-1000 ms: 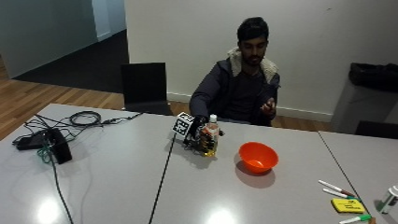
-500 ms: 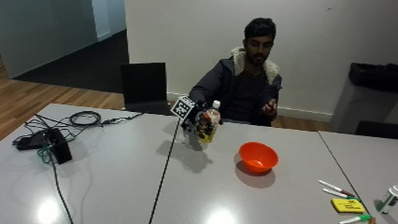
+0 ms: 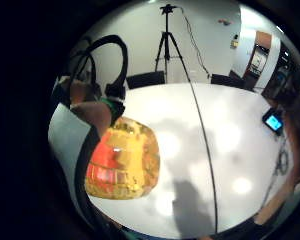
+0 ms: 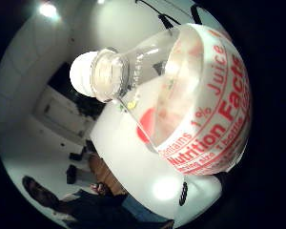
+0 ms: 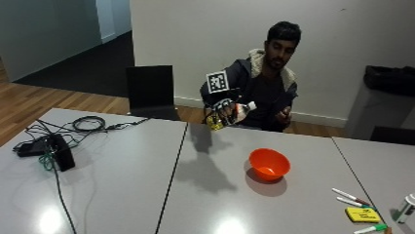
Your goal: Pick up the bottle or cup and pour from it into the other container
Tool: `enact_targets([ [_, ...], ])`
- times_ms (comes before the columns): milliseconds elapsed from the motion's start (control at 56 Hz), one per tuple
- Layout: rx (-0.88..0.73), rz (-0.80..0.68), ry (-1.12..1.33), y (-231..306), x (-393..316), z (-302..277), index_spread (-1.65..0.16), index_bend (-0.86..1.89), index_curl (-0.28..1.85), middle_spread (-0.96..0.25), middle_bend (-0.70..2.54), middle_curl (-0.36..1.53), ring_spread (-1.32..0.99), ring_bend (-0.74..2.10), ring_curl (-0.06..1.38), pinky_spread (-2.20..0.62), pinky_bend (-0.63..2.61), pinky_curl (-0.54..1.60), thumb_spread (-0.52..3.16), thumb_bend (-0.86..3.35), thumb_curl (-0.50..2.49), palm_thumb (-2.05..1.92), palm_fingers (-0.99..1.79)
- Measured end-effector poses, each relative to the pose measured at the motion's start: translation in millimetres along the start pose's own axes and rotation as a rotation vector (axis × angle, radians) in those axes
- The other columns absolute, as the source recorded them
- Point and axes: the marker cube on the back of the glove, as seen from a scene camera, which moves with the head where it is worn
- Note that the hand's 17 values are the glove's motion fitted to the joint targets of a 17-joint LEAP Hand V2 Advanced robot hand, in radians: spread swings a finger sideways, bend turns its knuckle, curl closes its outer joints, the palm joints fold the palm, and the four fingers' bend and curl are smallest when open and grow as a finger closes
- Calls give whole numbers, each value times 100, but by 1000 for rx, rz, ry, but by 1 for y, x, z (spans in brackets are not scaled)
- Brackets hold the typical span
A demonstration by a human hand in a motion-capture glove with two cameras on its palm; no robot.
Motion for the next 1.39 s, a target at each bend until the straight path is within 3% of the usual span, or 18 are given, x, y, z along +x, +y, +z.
enact_targets([
  [71,-96,24,97,-1,-19,6,-30,11,27,-27,24,41,-19,51,37,9,44,32,65,-3,46,100,111],
  [125,-64,23,154,-7,-30,15,-30,11,27,-27,24,41,-19,51,37,9,44,32,65,-3,46,100,111],
  [428,-164,-331,662,-11,-86,80,-31,11,27,-29,24,41,-21,50,37,9,43,32,65,-3,46,100,111],
  [732,-203,-579,1108,-3,-125,129,-33,12,27,-32,23,41,-24,45,36,10,38,32,64,-3,46,101,107],
  [1392,-204,-604,1175,-5,-134,129,-35,11,27,-34,21,41,-26,38,37,13,31,31,63,-3,46,105,107],
])
